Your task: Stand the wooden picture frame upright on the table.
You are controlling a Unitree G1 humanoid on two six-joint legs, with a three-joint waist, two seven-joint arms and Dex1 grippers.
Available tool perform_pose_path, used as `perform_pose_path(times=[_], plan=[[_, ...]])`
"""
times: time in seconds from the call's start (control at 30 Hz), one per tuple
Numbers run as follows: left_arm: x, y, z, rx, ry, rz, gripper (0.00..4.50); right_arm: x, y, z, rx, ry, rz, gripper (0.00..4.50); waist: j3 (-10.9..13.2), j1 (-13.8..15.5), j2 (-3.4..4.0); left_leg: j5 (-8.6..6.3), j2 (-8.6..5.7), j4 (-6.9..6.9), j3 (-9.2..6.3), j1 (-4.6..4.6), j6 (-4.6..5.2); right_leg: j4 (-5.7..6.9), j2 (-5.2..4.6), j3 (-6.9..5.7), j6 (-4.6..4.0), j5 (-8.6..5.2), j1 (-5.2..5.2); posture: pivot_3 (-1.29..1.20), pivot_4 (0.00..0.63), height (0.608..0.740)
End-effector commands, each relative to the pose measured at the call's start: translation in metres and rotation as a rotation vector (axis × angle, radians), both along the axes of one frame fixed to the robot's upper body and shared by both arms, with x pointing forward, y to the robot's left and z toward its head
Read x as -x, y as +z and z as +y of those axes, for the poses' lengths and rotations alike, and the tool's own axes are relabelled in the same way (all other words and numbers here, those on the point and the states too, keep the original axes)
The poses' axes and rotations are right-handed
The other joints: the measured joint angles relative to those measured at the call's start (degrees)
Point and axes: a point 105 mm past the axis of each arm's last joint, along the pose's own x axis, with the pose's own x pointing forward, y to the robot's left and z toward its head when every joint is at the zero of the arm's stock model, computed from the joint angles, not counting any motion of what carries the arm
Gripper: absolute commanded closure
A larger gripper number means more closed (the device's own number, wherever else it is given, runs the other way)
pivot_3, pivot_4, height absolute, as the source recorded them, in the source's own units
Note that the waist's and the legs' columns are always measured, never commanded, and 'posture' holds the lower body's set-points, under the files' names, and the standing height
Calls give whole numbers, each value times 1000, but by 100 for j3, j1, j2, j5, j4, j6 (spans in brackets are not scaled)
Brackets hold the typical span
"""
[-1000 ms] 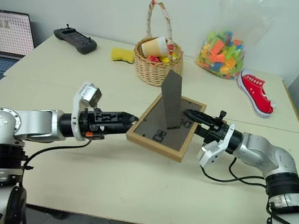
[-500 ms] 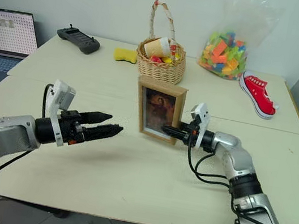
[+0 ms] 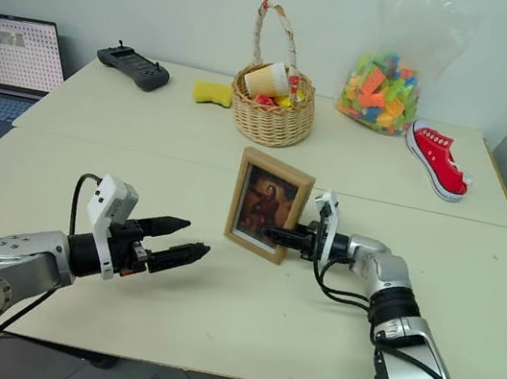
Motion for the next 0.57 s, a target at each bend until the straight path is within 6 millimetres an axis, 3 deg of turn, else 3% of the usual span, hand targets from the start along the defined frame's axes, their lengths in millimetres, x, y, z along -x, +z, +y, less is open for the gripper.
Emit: perform_pose_path(times=[0.03,0.17,0.23,0.3,0.4,0.57], plan=[[-6,9,1,-12,-19,-49,0,0,9,-9,11,-11,-79,1310,0,1,0,0,-1,0,2,0,0,0,0,0,0,0,0,0,150,740],[-17,13,2,-23,-33,-65,0,7,8,-25,76,-30,-146,413,0,39,0,0,-1,-1,0,-3,0,-3,0,-4,0,0,0,0,150,740],[-23,18,8,-33,-28,-70,0,14,6,-44,163,-44,-213,60,1,53,1,0,-2,-1,4,-2,0,-4,0,-4,0,0,0,0,150,740],[-31,24,16,-54,-20,-78,0,23,12,-67,246,-63,-282,60,2,61,3,0,-3,0,0,-8,0,-7,-1,-6,1,-1,0,0,150,740],[-42,35,33,-101,-9,-94,0,42,41,-89,279,-83,-332,60,14,61,10,-1,-4,0,2,-8,1,-7,0,-12,2,-1,-2,0,150,740],[-50,42,50,-152,-16,-109,0,65,75,-88,256,-119,-375,60,16,-38,14,-3,5,-8,2,4,5,-4,20,-6,1,-1,-3,0,150,740]])
